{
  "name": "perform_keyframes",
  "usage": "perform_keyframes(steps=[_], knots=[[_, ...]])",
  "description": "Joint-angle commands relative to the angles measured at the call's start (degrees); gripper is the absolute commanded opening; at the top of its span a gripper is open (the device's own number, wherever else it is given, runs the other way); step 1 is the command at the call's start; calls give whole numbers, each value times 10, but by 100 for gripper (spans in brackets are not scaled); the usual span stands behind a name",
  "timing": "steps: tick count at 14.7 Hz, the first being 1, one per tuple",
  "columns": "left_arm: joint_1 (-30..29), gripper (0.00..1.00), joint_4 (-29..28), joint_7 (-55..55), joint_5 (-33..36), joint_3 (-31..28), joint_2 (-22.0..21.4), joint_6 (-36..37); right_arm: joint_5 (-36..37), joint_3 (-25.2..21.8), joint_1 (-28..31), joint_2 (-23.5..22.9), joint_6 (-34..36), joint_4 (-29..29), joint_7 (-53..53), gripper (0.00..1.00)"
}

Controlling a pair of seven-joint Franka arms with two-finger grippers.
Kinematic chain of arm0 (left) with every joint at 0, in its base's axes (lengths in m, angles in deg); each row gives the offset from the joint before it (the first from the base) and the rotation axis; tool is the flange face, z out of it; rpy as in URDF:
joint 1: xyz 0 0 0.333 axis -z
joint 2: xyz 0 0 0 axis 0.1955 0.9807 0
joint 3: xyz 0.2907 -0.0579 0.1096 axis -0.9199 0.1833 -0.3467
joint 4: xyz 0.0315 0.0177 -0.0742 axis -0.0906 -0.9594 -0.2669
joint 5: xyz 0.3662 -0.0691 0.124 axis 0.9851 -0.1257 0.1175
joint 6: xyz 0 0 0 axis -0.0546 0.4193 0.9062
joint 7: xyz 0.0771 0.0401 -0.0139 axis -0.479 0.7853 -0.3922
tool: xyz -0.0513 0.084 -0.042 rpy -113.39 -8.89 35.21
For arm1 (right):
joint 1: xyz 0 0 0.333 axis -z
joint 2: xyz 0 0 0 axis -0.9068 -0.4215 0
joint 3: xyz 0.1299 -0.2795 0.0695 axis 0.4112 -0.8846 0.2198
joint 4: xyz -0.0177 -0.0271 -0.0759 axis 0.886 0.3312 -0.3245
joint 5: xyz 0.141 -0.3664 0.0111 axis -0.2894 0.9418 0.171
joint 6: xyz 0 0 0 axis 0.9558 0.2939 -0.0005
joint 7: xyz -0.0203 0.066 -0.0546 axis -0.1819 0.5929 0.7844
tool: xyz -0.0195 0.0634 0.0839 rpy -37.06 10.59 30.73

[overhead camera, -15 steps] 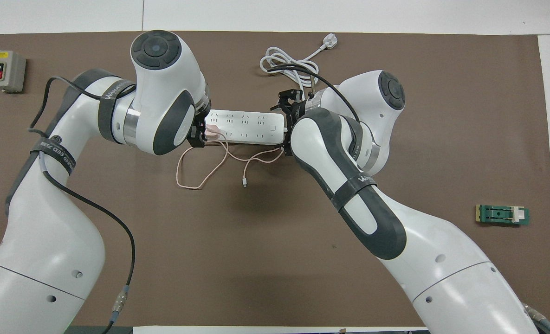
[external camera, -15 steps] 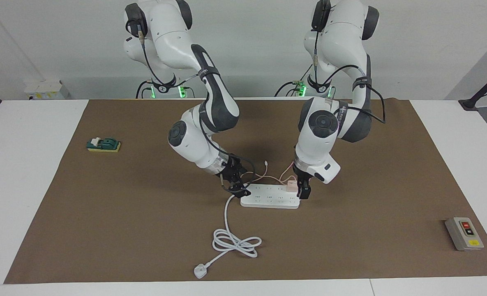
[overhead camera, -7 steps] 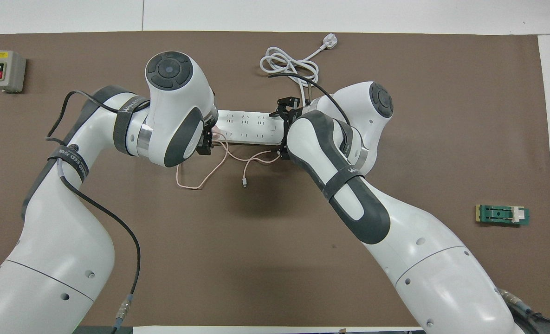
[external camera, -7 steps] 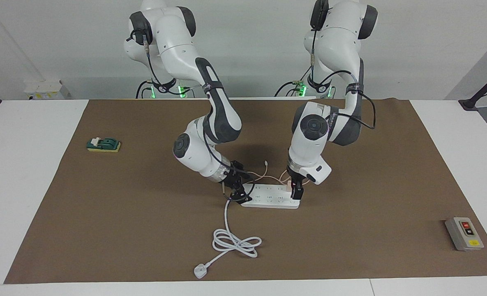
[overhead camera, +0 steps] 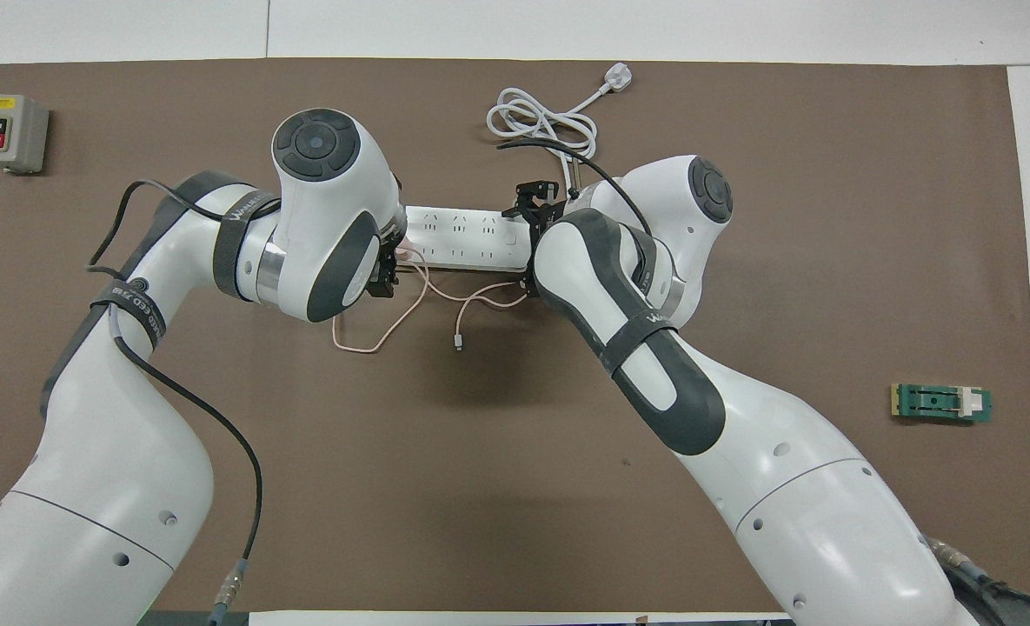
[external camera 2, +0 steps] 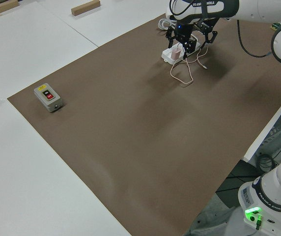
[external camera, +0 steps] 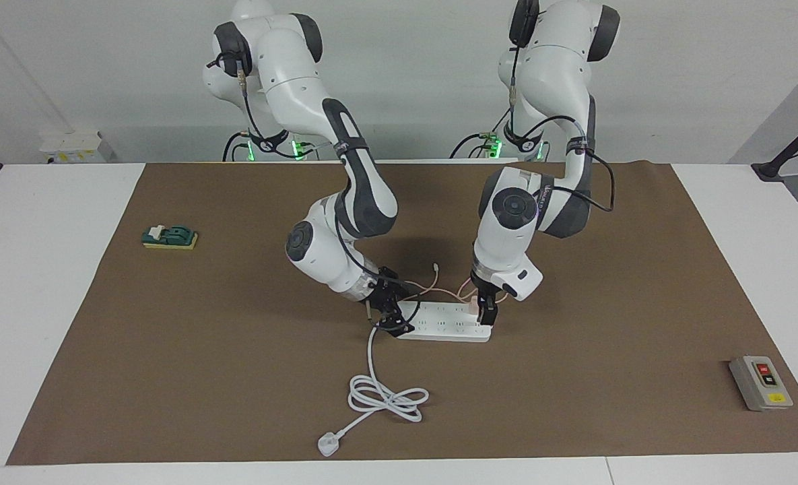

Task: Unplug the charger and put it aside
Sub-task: 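Grasp the pink charger with the left gripper while the right gripper holds the strip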

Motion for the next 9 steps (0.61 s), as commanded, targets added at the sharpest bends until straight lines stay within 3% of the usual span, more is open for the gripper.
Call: perform_keyframes(steps=[1,5,9], knots=[[10,100,-43,-5,-3,-8,-28,-29,-3,2,1,-25,-11,-21,-20,100],[11,89,-44,-5,-3,-8,-28,-30,-4,2,8,-34,-10,-46,-20,100],[12,68,-48,-5,-3,-8,-29,-35,-11,2,10,-41,-12,-57,-20,100]])
